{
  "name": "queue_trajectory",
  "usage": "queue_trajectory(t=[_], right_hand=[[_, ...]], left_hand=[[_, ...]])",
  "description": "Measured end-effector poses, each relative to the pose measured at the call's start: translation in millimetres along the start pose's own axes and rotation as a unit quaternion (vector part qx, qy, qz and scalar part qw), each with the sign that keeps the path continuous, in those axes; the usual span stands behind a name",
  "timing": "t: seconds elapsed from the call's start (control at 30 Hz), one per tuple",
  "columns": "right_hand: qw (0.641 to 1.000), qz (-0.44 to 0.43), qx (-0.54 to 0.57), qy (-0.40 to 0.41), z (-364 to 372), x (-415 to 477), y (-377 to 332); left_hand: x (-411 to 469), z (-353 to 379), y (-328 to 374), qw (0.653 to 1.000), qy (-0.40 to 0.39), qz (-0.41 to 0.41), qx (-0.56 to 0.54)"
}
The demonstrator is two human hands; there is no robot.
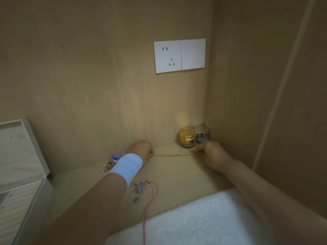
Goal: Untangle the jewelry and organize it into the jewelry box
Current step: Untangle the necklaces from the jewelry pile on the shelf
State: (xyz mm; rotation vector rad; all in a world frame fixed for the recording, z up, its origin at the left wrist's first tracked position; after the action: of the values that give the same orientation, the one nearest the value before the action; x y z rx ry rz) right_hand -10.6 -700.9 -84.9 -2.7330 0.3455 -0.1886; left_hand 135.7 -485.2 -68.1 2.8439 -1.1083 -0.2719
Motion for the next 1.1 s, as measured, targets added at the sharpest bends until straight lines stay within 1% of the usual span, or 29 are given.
queue_trajectory(t=[0.13,0.2,0.27,0.4,0.5,0.57,0.67,0.73,0.8,0.9,0.97,1.1], right_hand=[[1.000,-0.016,-0.017,0.004,3,2,4],[0.999,-0.024,-0.036,0.007,4,2,3],[0.998,-0.028,-0.050,0.003,5,0,1],[0.998,-0.023,-0.058,-0.014,3,-6,-7],[0.998,-0.030,-0.052,0.003,-5,-7,-22],[0.998,-0.044,-0.051,0.005,-12,-9,-42],[0.996,-0.073,-0.040,-0.016,-18,-17,-86],[0.993,-0.118,-0.019,-0.001,-18,-23,-126],[0.988,-0.157,0.009,-0.005,-9,-29,-164],[0.975,-0.211,0.039,-0.063,18,-37,-216],[0.963,-0.244,0.049,-0.107,39,-42,-248],[0.938,-0.272,0.065,-0.205,76,-51,-293]], left_hand=[[1,0,3,0.998,0.046,0.016,0.029],[0,3,11,0.997,0.057,0.060,0.011],[-2,9,17,0.995,0.045,0.091,-0.001],[-8,14,19,0.995,0.045,0.090,-0.009],[-19,3,17,0.992,0.066,0.098,-0.035],[-31,-11,13,0.988,0.097,0.103,-0.053],[-61,-32,1,0.983,0.125,0.104,-0.085],[-88,-42,-15,0.983,0.131,0.089,-0.090],[-113,-46,-35,0.987,0.118,0.070,-0.079],[-152,-45,-71,0.995,0.066,0.021,-0.077],[-178,-41,-94,0.995,0.049,-0.003,-0.091],[-214,-27,-118,0.997,0.022,-0.049,-0.063]])
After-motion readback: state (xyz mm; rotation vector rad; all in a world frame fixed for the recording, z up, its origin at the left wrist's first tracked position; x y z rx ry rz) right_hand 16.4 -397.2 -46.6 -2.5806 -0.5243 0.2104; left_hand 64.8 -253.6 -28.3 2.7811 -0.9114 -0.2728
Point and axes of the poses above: each hand's wrist, its own x-axis towards the middle knuckle, its own z-axis out of the palm, y = z × x, the point moved 5 cm from there along x, towards the middle knuckle, and after that the axes turned 4 degrees about -y, right-handed, at the moved point
